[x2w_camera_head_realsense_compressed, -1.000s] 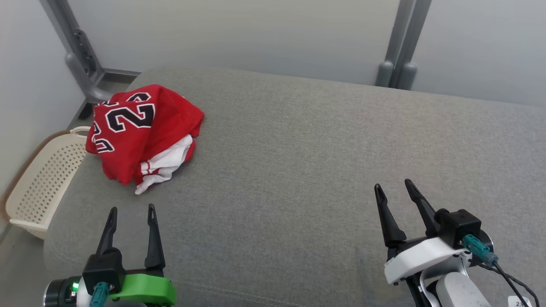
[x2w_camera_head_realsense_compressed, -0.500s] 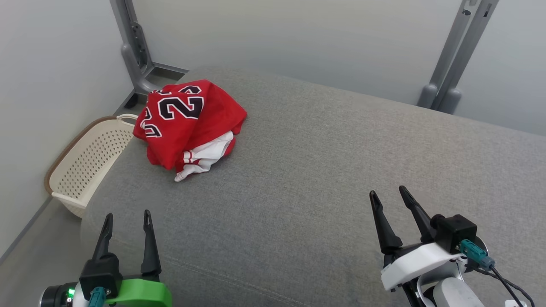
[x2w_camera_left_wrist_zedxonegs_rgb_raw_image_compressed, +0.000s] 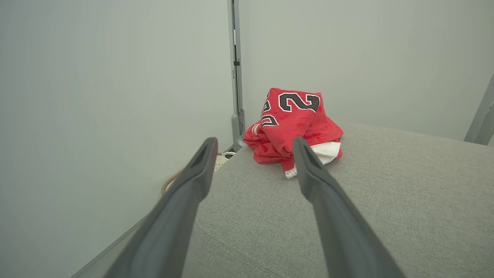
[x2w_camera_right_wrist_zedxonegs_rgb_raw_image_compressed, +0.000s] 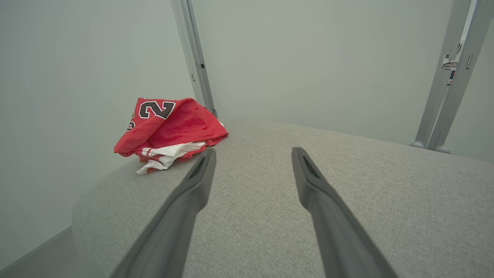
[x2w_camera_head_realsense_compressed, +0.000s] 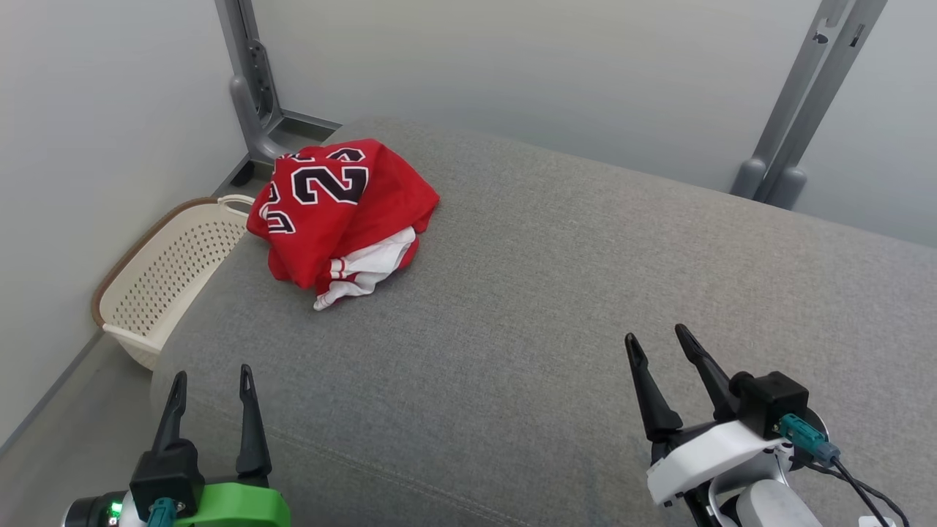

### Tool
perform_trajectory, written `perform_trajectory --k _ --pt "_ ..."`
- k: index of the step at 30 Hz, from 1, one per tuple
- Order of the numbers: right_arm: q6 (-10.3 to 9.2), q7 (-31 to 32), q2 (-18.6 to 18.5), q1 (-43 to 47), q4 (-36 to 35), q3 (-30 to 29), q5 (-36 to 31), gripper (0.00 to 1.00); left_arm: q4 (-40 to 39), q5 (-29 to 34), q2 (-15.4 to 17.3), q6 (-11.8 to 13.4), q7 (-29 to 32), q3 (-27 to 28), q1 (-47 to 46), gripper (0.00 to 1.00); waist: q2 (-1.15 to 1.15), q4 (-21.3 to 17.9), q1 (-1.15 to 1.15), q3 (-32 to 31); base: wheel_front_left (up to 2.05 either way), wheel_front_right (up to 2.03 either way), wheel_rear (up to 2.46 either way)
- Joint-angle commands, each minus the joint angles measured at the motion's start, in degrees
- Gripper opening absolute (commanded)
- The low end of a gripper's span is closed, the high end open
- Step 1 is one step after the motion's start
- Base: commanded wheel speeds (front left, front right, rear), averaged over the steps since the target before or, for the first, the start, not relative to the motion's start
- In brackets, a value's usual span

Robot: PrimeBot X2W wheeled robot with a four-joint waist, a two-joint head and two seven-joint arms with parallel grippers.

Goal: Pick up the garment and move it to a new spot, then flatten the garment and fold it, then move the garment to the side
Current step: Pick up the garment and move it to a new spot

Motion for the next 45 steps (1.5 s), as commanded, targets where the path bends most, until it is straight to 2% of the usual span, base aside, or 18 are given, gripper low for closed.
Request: perform_trajectory --k 1,10,20,32,41,45 --pt "0.0 -0.2 -0.3 -0.3 0.1 0.1 -0.1 1.0 -0.2 -0.4 0.1 0.3 0.1 0.1 0.4 1.0 0.0 -0.5 0.0 0.1 0.0 0.0 0.0" --pt "0.0 -0.2 -0.3 -1.0 0.3 0.2 -0.7 1.0 -0.7 -0.5 1.7 -0.9 0.1 -0.5 -3.2 1.0 0.0 -3.2 0.0 1.1 0.0 0.0 0.0" --pt "0.0 -0.2 -0.3 -3.4 0.2 1.1 -1.8 1.0 1.7 -1.8 5.3 -3.2 0.2 0.9 -14.1 1.0 0.0 -8.2 0.0 4.2 0.0 0.0 0.0" --pt "0.0 -0.2 -0.3 -6.9 -0.1 1.0 -3.5 1.0 9.6 -5.6 9.6 -6.9 0.0 3.9 -29.1 1.0 0.0 -16.1 0.0 10.1 0.0 0.0 0.0" --pt "0.0 -0.2 -0.3 -9.0 -0.9 0.6 -4.2 1.0 18.5 -6.5 13.6 -9.4 0.9 3.8 -39.0 1.0 0.0 -19.5 0.0 14.7 0.0 0.0 0.0" --pt "0.0 -0.2 -0.3 -9.9 -0.9 0.6 -4.2 1.0 24.2 -7.4 13.9 -10.4 1.7 3.2 -43.2 1.0 0.0 -20.3 0.0 16.2 0.0 0.0 0.0"
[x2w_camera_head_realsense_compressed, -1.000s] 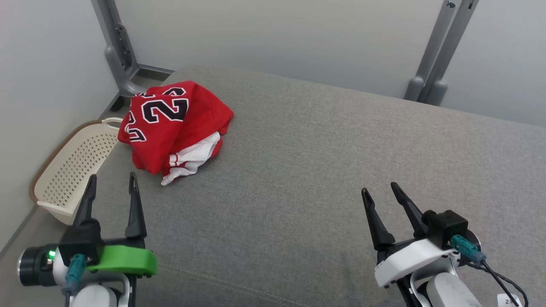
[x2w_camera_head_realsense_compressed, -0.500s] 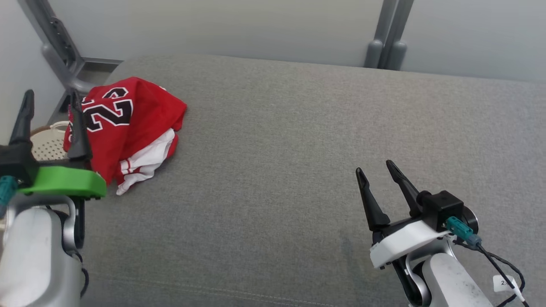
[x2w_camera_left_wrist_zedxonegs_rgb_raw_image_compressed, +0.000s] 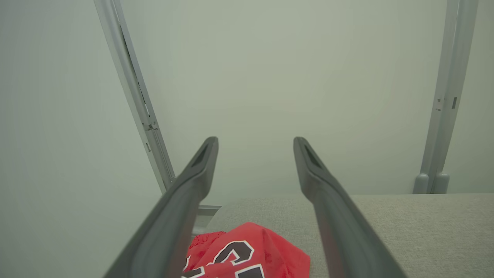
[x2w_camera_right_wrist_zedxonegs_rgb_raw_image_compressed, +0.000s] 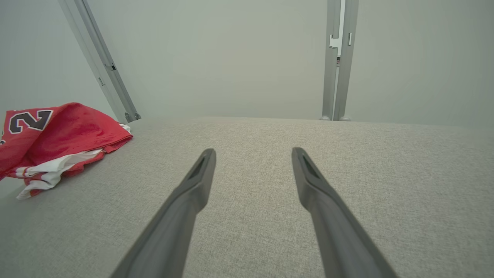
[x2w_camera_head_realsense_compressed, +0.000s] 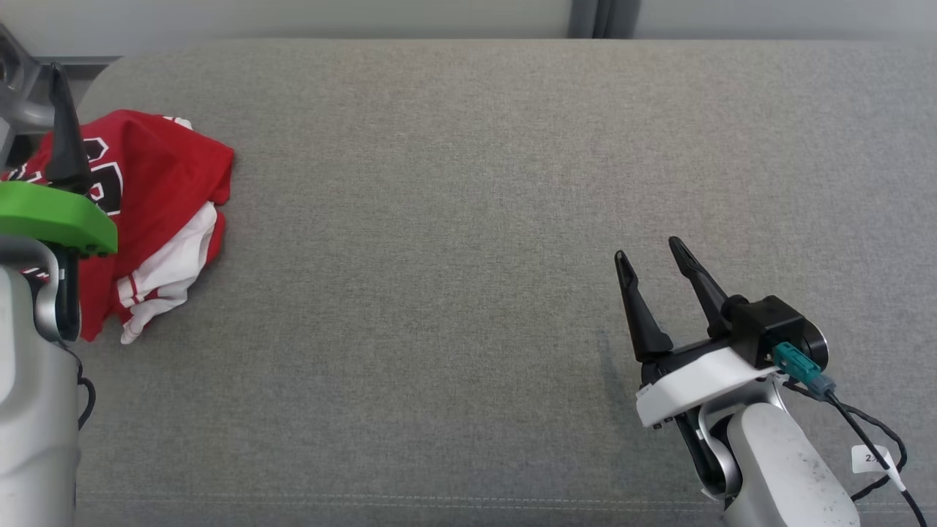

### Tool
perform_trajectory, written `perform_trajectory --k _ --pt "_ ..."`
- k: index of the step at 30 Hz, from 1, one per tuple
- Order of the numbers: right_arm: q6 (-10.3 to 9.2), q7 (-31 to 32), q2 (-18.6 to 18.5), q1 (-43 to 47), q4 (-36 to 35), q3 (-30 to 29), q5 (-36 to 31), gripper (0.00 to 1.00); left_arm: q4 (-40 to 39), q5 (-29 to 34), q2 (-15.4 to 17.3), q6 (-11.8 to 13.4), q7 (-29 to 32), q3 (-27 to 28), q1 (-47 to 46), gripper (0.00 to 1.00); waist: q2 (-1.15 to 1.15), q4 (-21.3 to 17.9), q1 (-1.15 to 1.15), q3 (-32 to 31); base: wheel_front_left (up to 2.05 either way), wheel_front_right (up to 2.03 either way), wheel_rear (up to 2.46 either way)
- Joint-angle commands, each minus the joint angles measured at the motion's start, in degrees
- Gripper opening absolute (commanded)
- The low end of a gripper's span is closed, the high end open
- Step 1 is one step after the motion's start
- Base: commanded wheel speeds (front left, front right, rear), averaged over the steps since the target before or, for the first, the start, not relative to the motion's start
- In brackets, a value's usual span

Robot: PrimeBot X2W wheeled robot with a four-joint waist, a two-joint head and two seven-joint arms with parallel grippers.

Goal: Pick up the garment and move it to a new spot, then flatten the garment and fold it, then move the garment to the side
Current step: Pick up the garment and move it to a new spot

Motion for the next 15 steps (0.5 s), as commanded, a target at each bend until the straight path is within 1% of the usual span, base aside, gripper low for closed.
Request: perform_trajectory --k 1,2,3,9,15 --pt "0.0 -0.2 -0.2 -1.0 -0.1 0.1 -0.3 1.0 2.8 -0.4 0.4 -0.5 0.2 -0.2 -2.3 1.0 0.0 -2.0 -0.02 2.4 0.0 0.0 0.0" --pt "0.0 -0.2 -0.3 -1.2 -0.1 0.2 -0.3 1.0 4.7 -0.4 0.8 -0.7 0.6 -0.5 -3.2 1.0 0.0 -2.2 -0.02 2.7 0.0 0.0 0.0" --pt "0.0 -0.2 -0.3 -1.2 -0.1 0.2 -0.3 1.0 4.7 -0.4 0.8 -0.7 0.6 -0.5 -3.2 1.0 0.0 -2.2 -0.02 2.7 0.0 0.0 0.0" --pt "0.0 -0.2 -0.3 -2.3 -0.2 0.5 0.0 1.0 14.7 -1.4 2.3 -1.4 0.5 -0.6 -7.9 1.0 0.0 -3.9 -0.02 4.3 0.0 0.0 0.0" --pt "0.0 -0.2 -0.3 -2.7 -0.5 0.3 -0.2 1.0 23.8 -2.2 4.0 -1.8 1.0 -0.6 -10.4 1.0 0.0 -5.4 -0.02 5.6 0.0 0.0 0.0"
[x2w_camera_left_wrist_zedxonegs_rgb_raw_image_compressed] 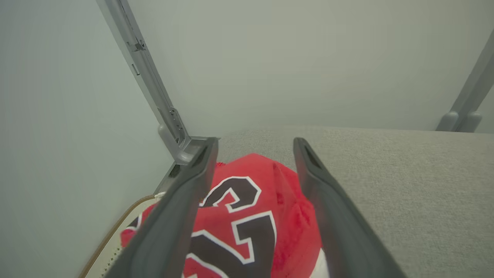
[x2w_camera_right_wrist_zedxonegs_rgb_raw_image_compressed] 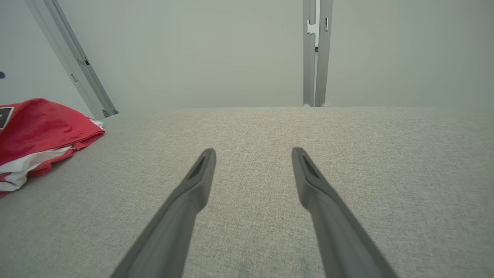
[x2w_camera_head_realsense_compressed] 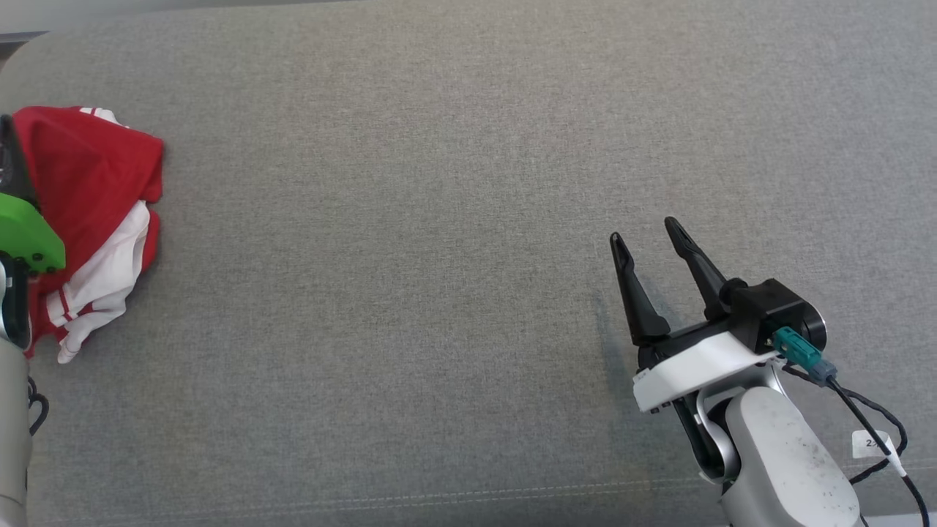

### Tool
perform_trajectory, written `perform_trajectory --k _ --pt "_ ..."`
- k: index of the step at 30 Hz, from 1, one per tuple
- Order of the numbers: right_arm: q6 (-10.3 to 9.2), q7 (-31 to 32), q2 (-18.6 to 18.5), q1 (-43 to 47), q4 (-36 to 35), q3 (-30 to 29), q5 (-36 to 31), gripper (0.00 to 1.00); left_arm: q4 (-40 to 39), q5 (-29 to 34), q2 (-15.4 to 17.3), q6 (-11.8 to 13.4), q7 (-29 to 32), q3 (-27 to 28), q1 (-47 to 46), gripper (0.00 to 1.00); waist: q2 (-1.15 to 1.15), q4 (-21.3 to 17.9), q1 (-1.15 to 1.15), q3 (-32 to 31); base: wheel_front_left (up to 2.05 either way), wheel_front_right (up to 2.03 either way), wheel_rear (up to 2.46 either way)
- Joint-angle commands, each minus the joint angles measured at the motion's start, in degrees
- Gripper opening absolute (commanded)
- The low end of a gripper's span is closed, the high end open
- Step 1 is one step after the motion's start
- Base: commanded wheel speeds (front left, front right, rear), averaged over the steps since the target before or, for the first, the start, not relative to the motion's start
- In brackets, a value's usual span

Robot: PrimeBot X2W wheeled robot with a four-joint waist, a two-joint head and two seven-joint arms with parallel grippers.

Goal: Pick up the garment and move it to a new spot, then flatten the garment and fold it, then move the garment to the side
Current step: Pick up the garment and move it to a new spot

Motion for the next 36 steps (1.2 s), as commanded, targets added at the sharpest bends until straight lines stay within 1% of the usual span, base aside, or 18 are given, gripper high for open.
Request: perform_trajectory --k 1,3,6,12,21,22,23,24,32,36 --pt "0.0 -0.2 -0.3 -0.6 -0.3 -0.2 -0.3 1.0 1.3 0.2 0.6 -0.3 0.0 -0.3 -1.1 1.0 0.0 -0.8 -0.01 0.8 0.0 0.0 0.0" --pt "0.01 -0.2 -0.2 -0.8 -0.4 -0.2 -0.4 1.0 3.7 0.6 1.1 -0.1 -0.3 -0.6 -1.6 1.0 0.0 -1.1 -0.01 1.1 0.0 0.0 0.0" --pt "0.0 -0.2 -0.3 -0.8 -0.6 -0.5 -0.7 1.0 7.2 0.0 0.7 -0.3 0.0 -0.8 -1.8 1.0 0.0 -1.2 -0.01 1.5 0.0 0.0 0.0" --pt "0.0 -0.2 -0.3 -1.2 -0.6 -0.1 -1.0 1.0 13.4 -0.5 1.0 -0.2 1.2 -1.2 -2.6 1.0 0.0 -1.2 -0.01 2.4 0.0 0.0 0.0" --pt "0.0 -0.2 -0.2 -1.9 -0.3 0.8 -1.3 1.0 17.2 -2.1 1.7 0.2 2.4 -0.6 -1.4 1.0 0.0 -2.2 -0.01 3.5 0.0 0.0 0.0" --pt "0.0 -0.1 -0.2 -2.0 -0.3 0.8 -1.3 1.0 17.3 -2.3 1.7 0.3 2.4 -0.6 -1.3 0.57 0.0 -2.3 -0.01 3.6 0.0 0.0 0.0" --pt "0.0 -0.1 -0.3 -2.1 -0.3 0.7 -1.4 1.0 17.5 -2.3 1.7 0.4 2.3 -0.7 -1.1 0.03 0.0 -2.3 -0.01 3.7 0.0 0.0 0.0" --pt "0.0 0.0 -0.3 -2.1 -0.2 0.7 -1.5 1.0 17.6 -2.3 1.8 0.5 2.2 -0.8 -1.0 0.0 0.0 -2.3 -0.01 3.7 0.0 0.0 0.0" --pt "0.0 0.2 -0.3 -1.7 0.2 0.8 -1.3 1.0 17.3 -2.0 1.9 0.3 -0.6 -1.8 -2.0 0.0 0.0 -1.5 -0.01 2.3 0.0 0.0 0.0" --pt "0.0 0.1 -0.3 -1.1 0.7 1.2 -0.5 1.0 15.1 -2.0 1.7 -0.3 -2.5 -2.4 -3.1 0.0 0.0 -0.6 -0.01 0.7 0.0 0.0 0.0"
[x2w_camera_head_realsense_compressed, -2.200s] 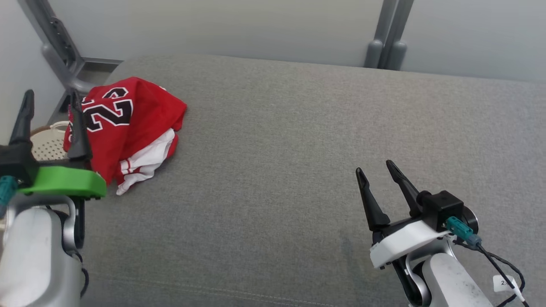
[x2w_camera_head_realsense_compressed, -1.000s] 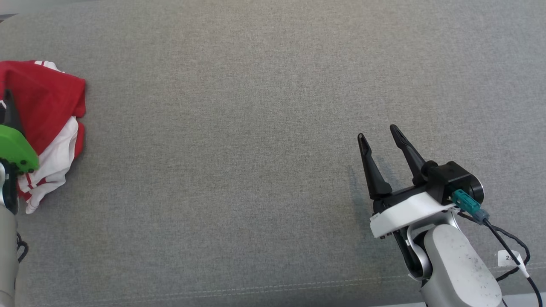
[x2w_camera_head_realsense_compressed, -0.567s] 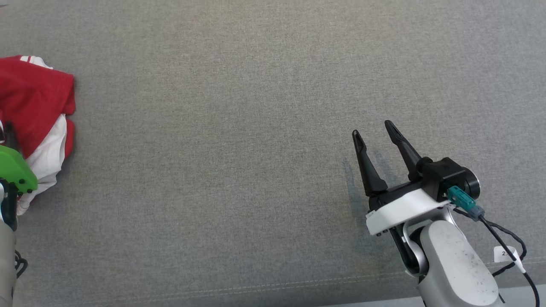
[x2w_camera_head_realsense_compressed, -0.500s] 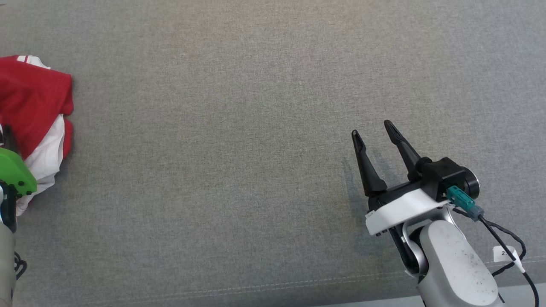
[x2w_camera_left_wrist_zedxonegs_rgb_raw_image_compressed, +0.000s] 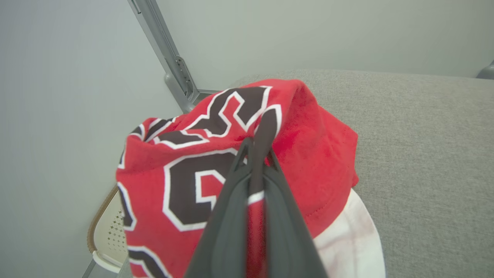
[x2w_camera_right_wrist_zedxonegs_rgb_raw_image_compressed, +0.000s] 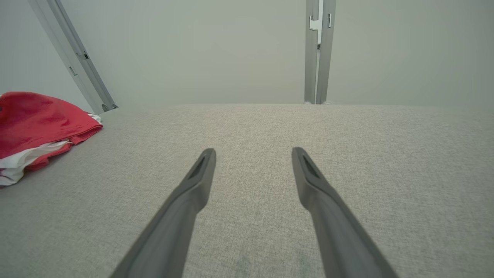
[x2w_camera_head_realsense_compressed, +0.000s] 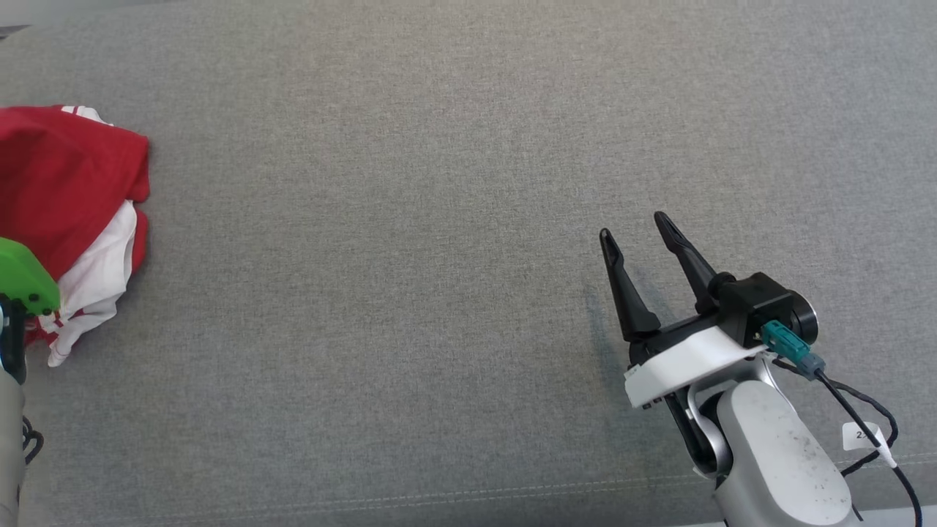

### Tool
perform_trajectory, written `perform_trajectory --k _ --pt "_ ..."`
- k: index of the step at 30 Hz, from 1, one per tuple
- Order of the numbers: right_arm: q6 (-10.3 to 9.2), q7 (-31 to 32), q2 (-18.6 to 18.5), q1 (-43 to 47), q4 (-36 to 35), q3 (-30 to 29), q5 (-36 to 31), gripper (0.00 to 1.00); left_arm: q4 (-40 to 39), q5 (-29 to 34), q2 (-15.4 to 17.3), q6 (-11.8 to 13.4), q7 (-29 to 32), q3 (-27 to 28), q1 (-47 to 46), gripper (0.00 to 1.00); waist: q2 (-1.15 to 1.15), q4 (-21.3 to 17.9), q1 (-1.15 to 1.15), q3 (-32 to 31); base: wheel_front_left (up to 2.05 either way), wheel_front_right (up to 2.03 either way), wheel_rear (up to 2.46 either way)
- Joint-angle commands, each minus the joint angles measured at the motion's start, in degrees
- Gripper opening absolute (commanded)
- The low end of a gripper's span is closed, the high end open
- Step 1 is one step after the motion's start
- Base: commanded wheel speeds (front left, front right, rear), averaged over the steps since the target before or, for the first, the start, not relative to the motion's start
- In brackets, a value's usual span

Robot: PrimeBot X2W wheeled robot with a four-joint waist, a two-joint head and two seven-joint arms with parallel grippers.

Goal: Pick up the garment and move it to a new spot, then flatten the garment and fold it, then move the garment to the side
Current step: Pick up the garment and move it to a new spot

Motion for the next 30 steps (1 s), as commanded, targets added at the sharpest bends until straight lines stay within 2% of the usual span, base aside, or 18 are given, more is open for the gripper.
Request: perform_trajectory --k 1,6,16,23,30 --pt "0.0 0.0 -0.2 0.3 0.2 0.1 0.3 1.0 -0.6 0.3 0.4 -0.1 -0.5 -0.1 -1.0 0.0 0.0 0.6 0.0 -0.8 0.0 0.0 0.0" --pt "0.0 -0.1 -0.2 0.7 0.8 0.5 1.4 1.0 -5.3 1.7 0.9 -0.5 -0.9 -1.9 -2.1 0.0 0.0 1.1 0.0 -2.4 0.0 0.0 0.0" --pt "0.0 -0.3 -0.2 1.3 1.4 0.7 3.7 1.0 -20.1 3.4 0.5 -1.0 -0.9 -4.3 -1.9 0.0 0.0 0.2 0.0 -5.1 0.0 0.0 0.0" --pt "0.0 -0.3 -0.2 1.9 0.6 0.2 4.8 1.0 -29.1 2.7 -1.4 -1.0 -0.9 -8.0 -1.1 0.0 0.0 -1.3 0.0 -5.7 0.0 0.0 0.0" --pt "0.0 -0.3 -0.2 2.1 -0.1 0.1 5.7 1.0 -38.7 1.8 -3.6 -1.0 1.6 -12.1 0.5 0.0 0.0 -3.8 0.0 -5.7 0.0 0.0 0.0"
